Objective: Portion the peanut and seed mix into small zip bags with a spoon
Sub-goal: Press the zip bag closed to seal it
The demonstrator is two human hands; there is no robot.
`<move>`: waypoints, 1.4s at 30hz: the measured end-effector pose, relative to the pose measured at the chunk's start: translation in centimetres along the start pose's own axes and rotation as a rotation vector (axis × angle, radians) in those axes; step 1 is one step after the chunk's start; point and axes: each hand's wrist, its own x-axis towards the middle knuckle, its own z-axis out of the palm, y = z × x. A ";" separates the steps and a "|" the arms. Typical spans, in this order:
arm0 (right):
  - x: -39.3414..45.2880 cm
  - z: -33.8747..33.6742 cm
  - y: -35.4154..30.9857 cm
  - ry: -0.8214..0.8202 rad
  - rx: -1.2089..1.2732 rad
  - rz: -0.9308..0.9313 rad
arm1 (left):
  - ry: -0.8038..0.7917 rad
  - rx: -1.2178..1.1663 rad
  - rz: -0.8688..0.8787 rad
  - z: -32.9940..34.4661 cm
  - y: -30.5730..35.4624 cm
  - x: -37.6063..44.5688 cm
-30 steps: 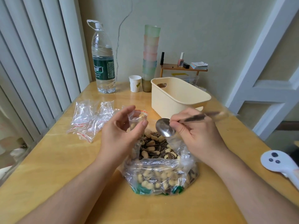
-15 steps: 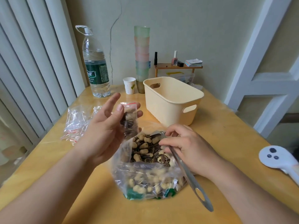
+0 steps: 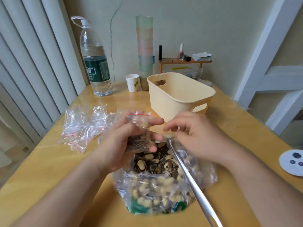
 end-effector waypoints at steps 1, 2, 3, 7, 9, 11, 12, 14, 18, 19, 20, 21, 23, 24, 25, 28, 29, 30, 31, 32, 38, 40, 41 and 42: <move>0.7 -0.1 -0.4 0.057 0.063 0.000 | -0.017 0.023 -0.008 -0.3 -0.1 -0.2; 1.3 0.1 -0.8 0.089 0.116 -0.002 | -0.034 0.054 -0.016 -0.5 -0.2 -0.4; 1.8 0.5 -1.1 0.101 0.167 -0.001 | -0.045 0.072 -0.012 -0.7 -0.1 -0.7; 1.9 2.8 -1.4 0.096 0.474 0.031 | 0.021 0.026 0.019 -1.1 0.1 -1.8; 1.2 3.9 -0.9 0.070 0.642 0.058 | 0.070 0.075 0.068 -0.9 0.0 -2.0; 0.7 4.4 -0.3 0.028 0.686 0.058 | 0.086 0.075 0.109 -0.5 0.0 -2.0; 0.6 4.5 -0.1 0.024 0.701 0.058 | 0.067 0.084 0.128 -0.3 0.1 -1.8; 0.6 4.3 0.1 0.037 0.778 0.089 | 0.042 0.157 0.137 0.2 0.3 -1.5; 0.5 3.5 0.5 0.071 0.901 0.118 | 0.030 0.280 0.108 1.2 1.3 -0.8; 0.5 3.3 0.5 0.073 0.883 0.111 | 0.023 0.328 0.101 1.3 1.7 -0.7; 0.4 3.2 0.6 0.070 0.851 0.100 | 0.018 0.378 0.097 1.4 2.0 -0.7; 0.3 3.1 0.5 0.059 0.824 0.093 | 0.015 0.419 0.094 1.4 2.3 -0.7; 0.1 3.2 0.3 0.029 0.801 0.091 | 0.019 0.460 0.096 1.6 2.4 -1.0; 0.0 3.4 0.2 0.010 0.801 0.088 | 0.031 0.464 0.104 1.6 2.2 -1.2; -0.1 3.5 0.1 -0.011 0.796 0.092 | 0.055 0.456 0.110 1.6 1.7 -1.5; -0.3 4.1 -0.4 -0.064 0.747 0.122 | 0.163 0.423 0.114 1.4 0.3 -2.6; -0.4 4.5 -0.5 -0.069 0.726 0.132 | 0.194 0.421 0.106 1.4 0.0 -2.8; -0.5 4.8 -0.7 -0.064 0.710 0.138 | 0.215 0.420 0.098 1.3 -0.2 -2.9; -0.5 5.2 -0.9 -0.053 0.706 0.143 | 0.228 0.417 0.092 1.2 -0.4 -2.9; -0.5 5.5 -1.0 -0.040 0.714 0.146 | 0.233 0.412 0.090 1.1 -0.4 -2.8; -0.3 5.1 -1.1 0.004 0.701 0.106 | 0.240 0.379 0.092 1.2 0.0 -1.5; -0.4 4.4 -0.9 0.012 0.709 0.042 | 0.251 0.363 0.071 1.2 -0.1 -1.2; -0.4 4.1 -0.8 0.024 0.717 -0.003 | 0.245 0.372 0.062 1.2 -0.2 -1.2; -0.3 3.8 -0.7 0.043 0.708 -0.051 | 0.228 0.387 0.060 1.2 -0.3 -1.2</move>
